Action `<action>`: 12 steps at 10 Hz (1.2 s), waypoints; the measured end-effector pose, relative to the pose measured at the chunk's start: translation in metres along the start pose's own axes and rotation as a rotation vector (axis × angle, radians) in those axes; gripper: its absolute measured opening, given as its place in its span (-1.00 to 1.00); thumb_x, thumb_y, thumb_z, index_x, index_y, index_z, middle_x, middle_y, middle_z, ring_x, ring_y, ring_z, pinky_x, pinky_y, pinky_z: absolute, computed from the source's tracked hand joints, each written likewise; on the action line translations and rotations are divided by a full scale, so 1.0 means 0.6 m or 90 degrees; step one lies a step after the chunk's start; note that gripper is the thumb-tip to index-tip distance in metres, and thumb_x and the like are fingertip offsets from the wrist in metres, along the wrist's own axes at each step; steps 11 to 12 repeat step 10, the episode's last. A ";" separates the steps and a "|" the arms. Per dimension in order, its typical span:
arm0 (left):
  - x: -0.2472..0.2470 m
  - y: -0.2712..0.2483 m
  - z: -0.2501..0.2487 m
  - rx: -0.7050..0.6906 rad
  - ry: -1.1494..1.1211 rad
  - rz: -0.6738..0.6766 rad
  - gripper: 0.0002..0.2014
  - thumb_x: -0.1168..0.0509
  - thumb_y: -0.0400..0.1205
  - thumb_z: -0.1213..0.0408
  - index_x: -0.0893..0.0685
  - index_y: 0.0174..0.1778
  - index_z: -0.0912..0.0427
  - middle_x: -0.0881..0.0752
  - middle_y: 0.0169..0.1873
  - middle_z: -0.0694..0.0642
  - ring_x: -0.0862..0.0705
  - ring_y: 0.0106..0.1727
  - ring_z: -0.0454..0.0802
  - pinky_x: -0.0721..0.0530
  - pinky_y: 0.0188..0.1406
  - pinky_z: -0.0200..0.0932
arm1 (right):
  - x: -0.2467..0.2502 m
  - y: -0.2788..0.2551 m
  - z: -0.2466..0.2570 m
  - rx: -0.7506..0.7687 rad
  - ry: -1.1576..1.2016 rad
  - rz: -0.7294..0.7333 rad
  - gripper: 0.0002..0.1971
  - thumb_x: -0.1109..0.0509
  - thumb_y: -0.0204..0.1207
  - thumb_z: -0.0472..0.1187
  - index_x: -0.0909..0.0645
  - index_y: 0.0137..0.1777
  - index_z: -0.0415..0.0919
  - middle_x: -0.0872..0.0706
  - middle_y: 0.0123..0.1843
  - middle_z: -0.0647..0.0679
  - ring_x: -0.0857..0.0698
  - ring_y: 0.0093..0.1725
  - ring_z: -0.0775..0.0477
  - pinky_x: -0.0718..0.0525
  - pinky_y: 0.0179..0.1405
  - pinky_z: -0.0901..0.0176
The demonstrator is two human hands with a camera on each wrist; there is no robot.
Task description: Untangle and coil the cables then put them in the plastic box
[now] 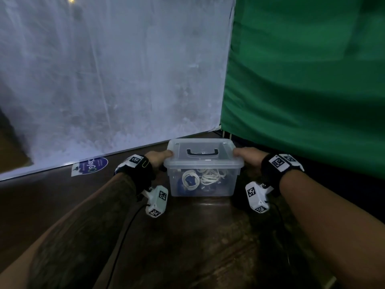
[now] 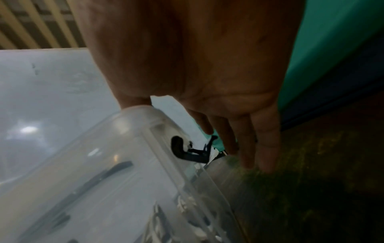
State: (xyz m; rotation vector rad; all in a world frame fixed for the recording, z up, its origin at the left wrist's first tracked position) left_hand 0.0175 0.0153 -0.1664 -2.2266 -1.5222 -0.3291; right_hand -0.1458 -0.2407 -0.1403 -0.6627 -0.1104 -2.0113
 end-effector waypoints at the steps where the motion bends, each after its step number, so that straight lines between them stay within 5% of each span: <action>1: 0.001 -0.003 -0.004 -0.003 -0.021 0.001 -0.58 -0.42 0.52 -0.02 -0.67 -0.23 0.36 -0.66 -0.50 0.25 -0.60 -0.47 0.15 -0.55 -0.42 -0.12 | 0.002 -0.006 -0.013 -0.061 0.072 0.009 -0.77 -0.34 0.54 -0.12 -0.66 0.05 -0.26 -0.69 -0.25 -0.23 -0.67 -0.30 -0.23 -0.64 -0.17 -0.03; 2: 0.007 -0.009 -0.025 -0.069 0.150 -0.068 -0.59 -0.39 0.54 -0.05 -0.69 -0.09 0.30 -0.71 -0.30 0.21 -0.64 -0.35 0.14 -0.56 -0.40 -0.14 | 0.007 -0.007 0.002 -0.001 -0.008 -0.063 -0.76 -0.40 0.53 -0.17 -0.68 0.02 -0.37 -0.73 -0.19 -0.26 -0.71 -0.32 -0.21 -0.70 -0.30 0.06; 3: -0.007 -0.011 -0.034 -0.113 0.220 -0.076 -0.43 -0.36 0.54 -0.13 -0.63 0.23 0.31 -0.72 0.09 0.28 -0.71 -0.04 0.22 -0.71 -0.10 -0.03 | -0.007 -0.021 0.011 0.049 -0.112 -0.113 -0.64 -0.34 0.63 -0.07 -0.62 0.25 -0.36 -0.71 -0.11 -0.13 -0.70 -0.27 -0.11 -0.64 -0.42 0.17; 4: -0.026 -0.017 -0.022 -0.100 0.143 -0.028 0.02 -0.42 0.28 -0.39 -0.38 0.51 0.23 -0.59 0.35 0.26 -0.66 0.19 0.25 -0.72 0.11 0.14 | -0.024 -0.028 -0.005 0.034 -0.048 -0.078 -0.38 -0.35 0.61 0.17 -0.40 0.52 -0.21 -0.65 0.25 -0.12 -0.73 0.03 -0.19 -0.79 -0.12 -0.08; 5: -0.031 -0.014 -0.020 -0.125 0.135 -0.038 -0.05 -0.46 0.35 -0.29 -0.35 0.54 0.21 -0.57 0.39 0.24 -0.63 0.24 0.24 -0.69 0.18 0.18 | -0.028 -0.034 -0.005 0.045 -0.027 -0.081 -0.37 -0.38 0.58 0.19 -0.43 0.50 -0.18 -0.69 0.31 -0.17 -0.75 0.09 -0.22 -0.79 0.08 -0.21; 6: -0.035 -0.019 -0.026 -0.134 0.138 -0.042 -0.17 -0.46 0.42 -0.21 -0.41 0.49 0.21 -0.61 0.35 0.23 -0.65 0.22 0.22 -0.67 0.20 0.16 | -0.027 -0.048 0.009 0.076 -0.058 -0.092 -0.57 -0.32 0.67 0.08 -0.52 0.41 -0.17 -0.69 0.27 -0.12 -0.70 0.03 -0.13 -0.69 0.08 0.00; 7: -0.036 -0.024 -0.026 -0.142 0.131 -0.051 -0.18 -0.45 0.43 -0.21 -0.41 0.50 0.21 -0.61 0.36 0.22 -0.64 0.24 0.22 -0.65 0.24 0.11 | -0.030 -0.063 0.016 0.072 -0.047 -0.078 -0.61 -0.28 0.70 0.07 -0.50 0.43 -0.09 -0.67 0.31 -0.12 -0.71 0.08 -0.19 -0.74 0.13 -0.13; 9: -0.009 -0.074 -0.013 -0.157 0.142 -0.008 -0.16 -0.22 0.44 -0.43 -0.47 0.50 0.09 -0.64 0.35 0.17 -0.65 0.23 0.17 -0.58 0.22 -0.03 | -0.019 -0.114 -0.004 0.065 -0.119 -0.056 -0.36 -0.16 0.66 0.29 -0.36 0.60 -0.10 -0.57 0.50 -0.17 -0.64 0.26 -0.23 -0.67 0.23 -0.15; 10: 0.015 -0.130 0.021 -0.171 0.202 0.034 -0.27 -0.19 0.48 -0.42 -0.58 0.39 0.05 -0.65 0.29 0.12 -0.63 0.22 0.11 -0.52 0.22 -0.08 | -0.020 -0.160 -0.048 0.091 -0.182 -0.049 -0.38 -0.16 0.65 0.31 -0.46 0.55 -0.08 -0.56 0.54 -0.13 -0.58 0.43 -0.18 -0.50 0.38 0.04; 12: 0.015 -0.130 0.021 -0.171 0.202 0.034 -0.27 -0.19 0.48 -0.42 -0.58 0.39 0.05 -0.65 0.29 0.12 -0.63 0.22 0.11 -0.52 0.22 -0.08 | -0.020 -0.160 -0.048 0.091 -0.182 -0.049 -0.38 -0.16 0.65 0.31 -0.46 0.55 -0.08 -0.56 0.54 -0.13 -0.58 0.43 -0.18 -0.50 0.38 0.04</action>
Point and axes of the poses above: each hand's wrist, its own y-axis towards the middle knuckle, its own x-axis out of the back of the hand, z = x × y, the point moved 2 cm from there along y, towards the middle knuckle
